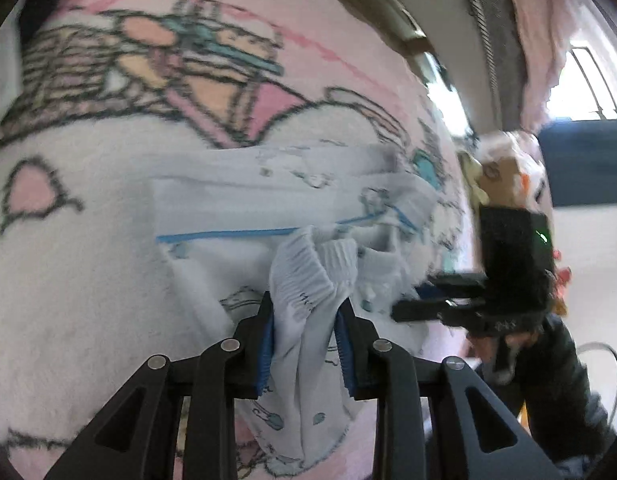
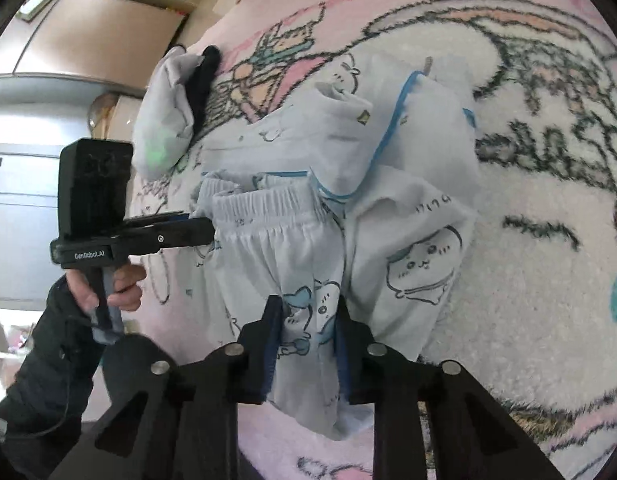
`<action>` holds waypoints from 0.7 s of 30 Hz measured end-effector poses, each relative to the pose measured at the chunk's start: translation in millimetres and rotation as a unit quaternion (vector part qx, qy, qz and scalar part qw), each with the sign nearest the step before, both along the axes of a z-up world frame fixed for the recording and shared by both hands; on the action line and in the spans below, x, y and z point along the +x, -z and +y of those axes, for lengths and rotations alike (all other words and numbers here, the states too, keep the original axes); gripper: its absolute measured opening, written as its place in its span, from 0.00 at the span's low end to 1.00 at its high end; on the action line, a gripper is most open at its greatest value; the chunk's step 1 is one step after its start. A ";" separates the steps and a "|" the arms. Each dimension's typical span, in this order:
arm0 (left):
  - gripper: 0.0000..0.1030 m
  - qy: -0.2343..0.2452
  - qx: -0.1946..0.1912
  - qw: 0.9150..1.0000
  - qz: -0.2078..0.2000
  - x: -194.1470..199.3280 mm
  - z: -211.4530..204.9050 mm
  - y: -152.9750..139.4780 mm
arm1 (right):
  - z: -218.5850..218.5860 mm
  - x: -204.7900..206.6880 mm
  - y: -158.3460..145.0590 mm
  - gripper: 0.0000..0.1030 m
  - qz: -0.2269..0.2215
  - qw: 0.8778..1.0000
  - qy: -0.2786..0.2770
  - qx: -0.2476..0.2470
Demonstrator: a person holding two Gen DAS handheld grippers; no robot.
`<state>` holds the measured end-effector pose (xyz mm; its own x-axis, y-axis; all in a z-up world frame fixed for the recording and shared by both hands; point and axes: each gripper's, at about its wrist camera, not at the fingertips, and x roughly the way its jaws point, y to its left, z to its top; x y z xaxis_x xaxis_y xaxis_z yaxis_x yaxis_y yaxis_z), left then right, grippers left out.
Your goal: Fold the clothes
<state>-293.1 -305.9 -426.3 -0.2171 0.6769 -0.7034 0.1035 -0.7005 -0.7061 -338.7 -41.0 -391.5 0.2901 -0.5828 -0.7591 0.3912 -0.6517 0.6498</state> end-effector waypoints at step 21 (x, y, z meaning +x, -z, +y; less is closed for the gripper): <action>0.12 -0.077 0.050 0.993 0.079 38.5 12.9 -47.3 | -14.1 37.2 -57.1 0.07 0.131 0.991 -0.032 -0.014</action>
